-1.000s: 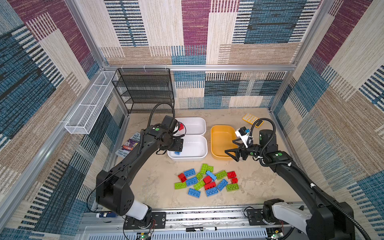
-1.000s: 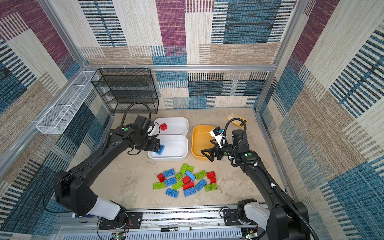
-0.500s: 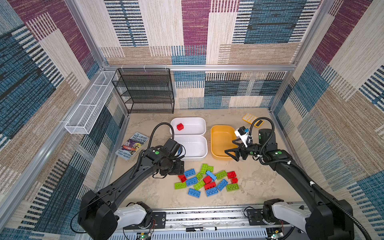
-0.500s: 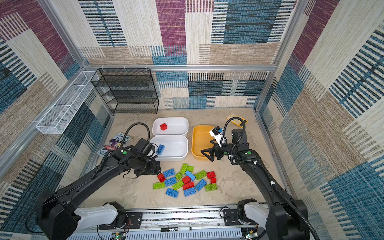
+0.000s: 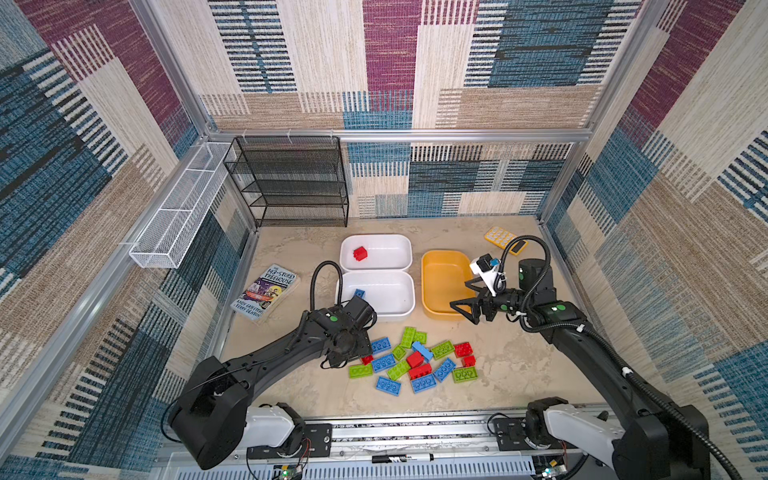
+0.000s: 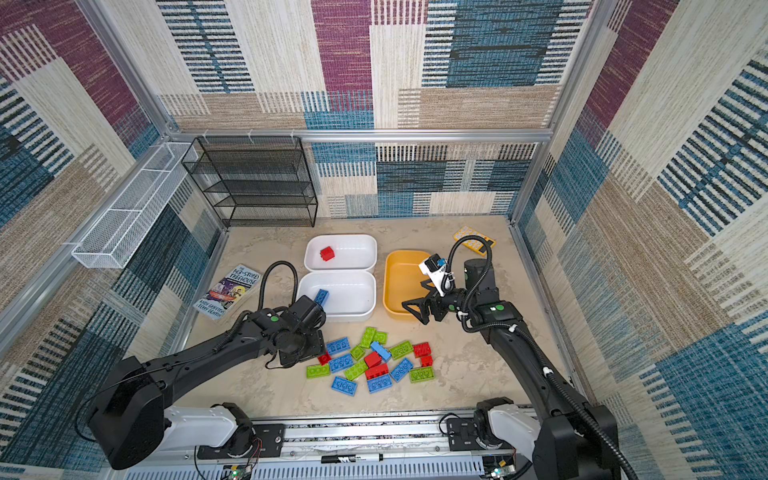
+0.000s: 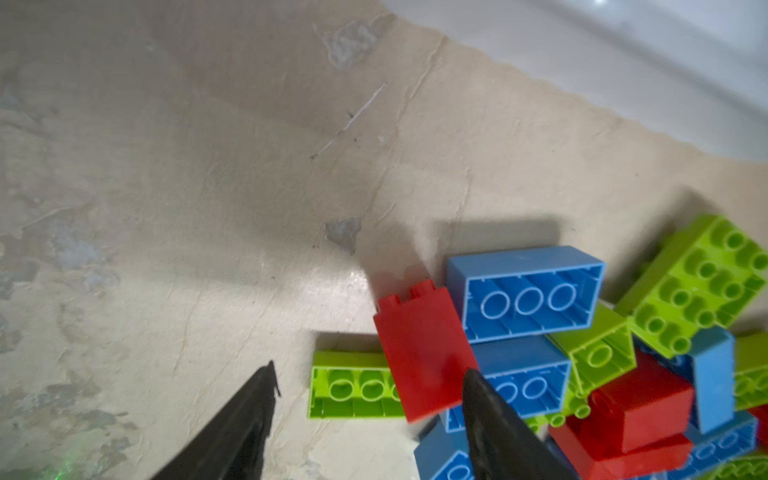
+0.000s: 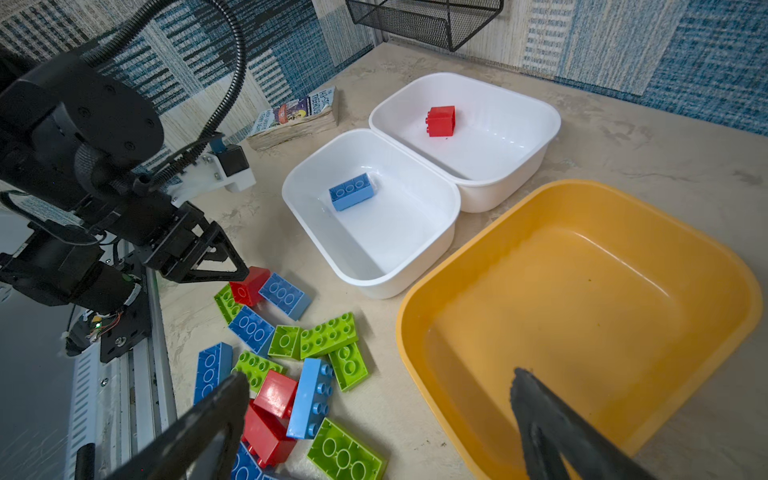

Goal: Sort the legos into containers by color
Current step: 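Return the left gripper to the pile over another red brick, then grasp the red brick with the left gripper and lift it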

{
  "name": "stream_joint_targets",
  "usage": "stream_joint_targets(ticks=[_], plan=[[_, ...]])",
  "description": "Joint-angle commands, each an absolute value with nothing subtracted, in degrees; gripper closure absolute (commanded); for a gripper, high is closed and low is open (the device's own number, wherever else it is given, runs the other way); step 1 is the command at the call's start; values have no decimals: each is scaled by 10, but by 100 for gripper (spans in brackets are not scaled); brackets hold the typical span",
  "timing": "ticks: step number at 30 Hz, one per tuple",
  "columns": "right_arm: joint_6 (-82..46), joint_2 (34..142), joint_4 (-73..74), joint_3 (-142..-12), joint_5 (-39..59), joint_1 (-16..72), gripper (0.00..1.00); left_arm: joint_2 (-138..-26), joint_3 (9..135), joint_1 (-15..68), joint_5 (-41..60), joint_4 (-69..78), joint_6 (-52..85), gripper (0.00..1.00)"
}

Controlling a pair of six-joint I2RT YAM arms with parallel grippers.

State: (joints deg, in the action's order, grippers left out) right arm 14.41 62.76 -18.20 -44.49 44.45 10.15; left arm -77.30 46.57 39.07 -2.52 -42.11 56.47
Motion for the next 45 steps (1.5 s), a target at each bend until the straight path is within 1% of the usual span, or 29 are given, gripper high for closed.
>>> stream_joint_targets(ticks=[1, 10, 14, 16, 18, 22, 29, 32, 38, 42, 45], plan=[[152, 629, -183, -444, 454, 102, 1, -795, 476, 393, -35, -384, 583, 27], [148, 615, -179, -429, 453, 102, 1, -823, 489, 397, -27, -380, 569, 26], [146, 612, -179, -426, 452, 102, 1, -841, 484, 399, -24, -376, 556, 34], [147, 611, -179, -425, 450, 102, 1, -847, 486, 399, -25, -376, 548, 42], [148, 610, -182, -425, 449, 102, 1, -845, 486, 400, -26, -381, 545, 47], [145, 607, -182, -422, 447, 102, 1, -842, 483, 399, -39, -401, 534, 52], [144, 605, -184, -422, 445, 102, 1, -848, 489, 394, -56, -427, 499, 54], [144, 603, -187, -420, 444, 102, 1, -836, 491, 392, -57, -429, 496, 52], [142, 600, -186, -419, 443, 102, 1, -822, 488, 388, -65, -450, 482, 53], [143, 602, -186, -422, 444, 102, 1, -808, 479, 384, -60, -450, 480, 54], [144, 603, -185, -420, 446, 102, 1, -818, 476, 384, -52, -444, 477, 55]])
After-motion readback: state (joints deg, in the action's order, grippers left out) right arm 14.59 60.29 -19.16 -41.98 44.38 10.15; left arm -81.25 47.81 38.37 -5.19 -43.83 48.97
